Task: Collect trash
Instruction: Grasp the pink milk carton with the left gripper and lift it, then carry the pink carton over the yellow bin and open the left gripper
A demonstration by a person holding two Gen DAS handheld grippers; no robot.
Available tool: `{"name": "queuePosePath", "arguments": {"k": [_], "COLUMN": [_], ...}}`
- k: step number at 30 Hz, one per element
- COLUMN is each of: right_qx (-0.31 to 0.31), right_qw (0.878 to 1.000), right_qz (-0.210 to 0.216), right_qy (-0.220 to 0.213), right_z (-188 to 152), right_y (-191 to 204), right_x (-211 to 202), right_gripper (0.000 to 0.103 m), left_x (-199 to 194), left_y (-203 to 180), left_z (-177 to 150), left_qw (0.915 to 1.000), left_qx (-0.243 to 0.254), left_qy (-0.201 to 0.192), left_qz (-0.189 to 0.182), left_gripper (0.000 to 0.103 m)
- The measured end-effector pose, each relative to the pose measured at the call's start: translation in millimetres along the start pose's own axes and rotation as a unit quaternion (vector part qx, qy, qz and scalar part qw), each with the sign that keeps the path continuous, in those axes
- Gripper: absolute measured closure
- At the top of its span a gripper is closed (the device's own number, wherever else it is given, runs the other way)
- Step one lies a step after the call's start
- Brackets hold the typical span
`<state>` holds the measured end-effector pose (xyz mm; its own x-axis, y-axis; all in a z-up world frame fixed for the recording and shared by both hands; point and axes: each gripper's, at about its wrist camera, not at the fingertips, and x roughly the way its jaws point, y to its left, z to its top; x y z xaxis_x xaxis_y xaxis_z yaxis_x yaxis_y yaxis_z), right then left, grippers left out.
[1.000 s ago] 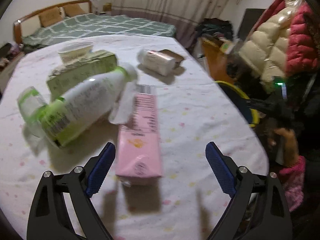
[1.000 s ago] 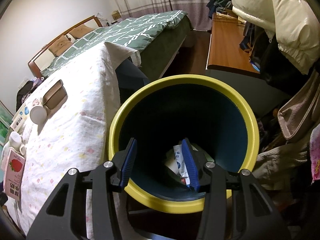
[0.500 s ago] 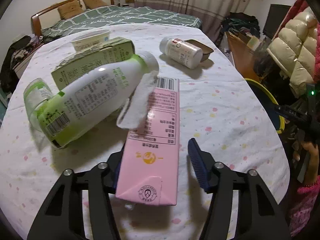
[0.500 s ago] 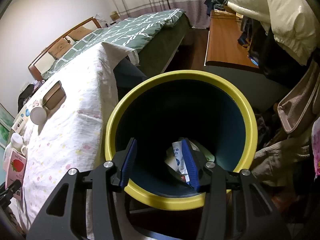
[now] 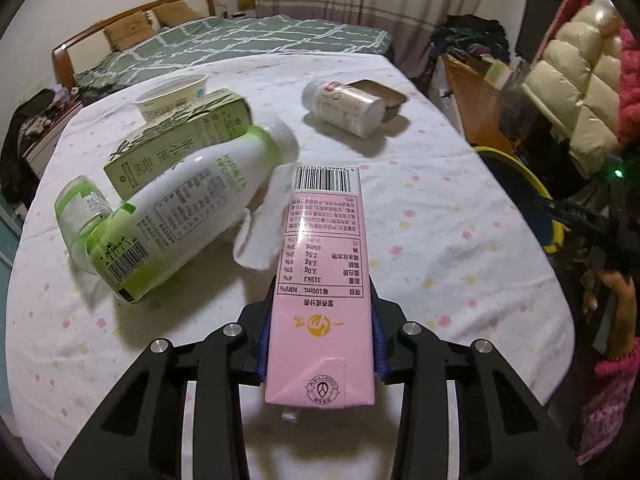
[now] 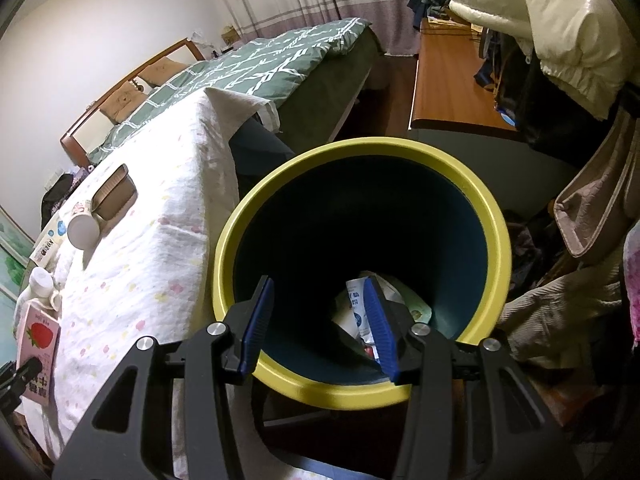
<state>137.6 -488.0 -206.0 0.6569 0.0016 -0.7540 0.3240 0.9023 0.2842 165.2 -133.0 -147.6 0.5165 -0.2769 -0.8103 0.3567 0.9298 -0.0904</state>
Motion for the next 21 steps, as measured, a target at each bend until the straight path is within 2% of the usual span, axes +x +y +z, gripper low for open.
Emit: {"name": "queuePosePath", "arguments": {"k": [3,10,15,21], "right_qx": [0.004,0.011,0.009,0.004], "right_qw": [1.000,1.000,0.999,0.997], "right_qz": [0.004,0.007,-0.012,-0.037], "right_qy": [-0.007,-0.027,-0.045,-0.070], "right_z": [-0.7,-5.9,-7.0,-9.7], "right_y": [-2.2,-8.1,-16.9,-29.6], "right_x": [-6.1,-28.5,-48.1,-75.6], "right_gripper": [0.058,0.058,0.058,0.058], "left_x": [-15.8,-34.1,-27.5,-4.5], "left_y": [-7.6,-36.9,-73.6,-136.5], "left_z": [-3.2,11.2,32.7,67.9], "left_qw": [0.9995,0.9977,0.9941,0.9849], "left_qx": [0.005,0.037,0.076,0.128], "left_qy": [-0.010,-0.032,-0.032,-0.029], "left_qz": [-0.029,-0.047,-0.070,-0.112], "left_gripper": [0.066,0.066,0.066,0.066]}}
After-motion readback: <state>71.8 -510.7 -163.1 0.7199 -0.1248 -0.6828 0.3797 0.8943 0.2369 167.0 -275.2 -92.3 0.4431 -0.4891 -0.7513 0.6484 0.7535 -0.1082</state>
